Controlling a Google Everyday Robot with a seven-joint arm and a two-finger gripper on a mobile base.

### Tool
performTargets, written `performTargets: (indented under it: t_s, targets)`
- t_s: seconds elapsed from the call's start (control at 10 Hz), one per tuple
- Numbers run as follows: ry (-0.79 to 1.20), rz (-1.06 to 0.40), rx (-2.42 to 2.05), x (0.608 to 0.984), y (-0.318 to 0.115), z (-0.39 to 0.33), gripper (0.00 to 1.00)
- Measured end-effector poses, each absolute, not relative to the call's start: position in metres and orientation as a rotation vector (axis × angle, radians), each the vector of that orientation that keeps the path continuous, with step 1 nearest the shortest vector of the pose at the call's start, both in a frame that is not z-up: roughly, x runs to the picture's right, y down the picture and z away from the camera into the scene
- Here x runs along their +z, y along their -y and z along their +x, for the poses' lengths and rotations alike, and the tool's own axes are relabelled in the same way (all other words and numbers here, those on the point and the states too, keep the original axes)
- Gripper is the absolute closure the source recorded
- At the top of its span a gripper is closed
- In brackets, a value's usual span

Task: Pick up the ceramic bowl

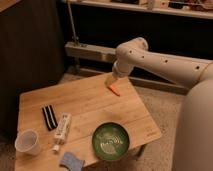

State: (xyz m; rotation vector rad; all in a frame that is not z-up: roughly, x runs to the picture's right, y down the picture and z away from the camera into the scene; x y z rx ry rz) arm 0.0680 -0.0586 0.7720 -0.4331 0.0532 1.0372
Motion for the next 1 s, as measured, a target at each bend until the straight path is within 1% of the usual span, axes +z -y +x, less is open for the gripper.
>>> performTargets:
  t_s: [0.2,0.9,1.0]
  targets:
    - [-0.074,-0.449,1.044,0.7667,0.0562,0.0687,0.2]
    - [-0.073,-0.452,1.045,0.7688,0.054,0.0704,0.2]
    - [-0.057,-0.477,1.05,0.7684,0.0478,0.0716,0.2]
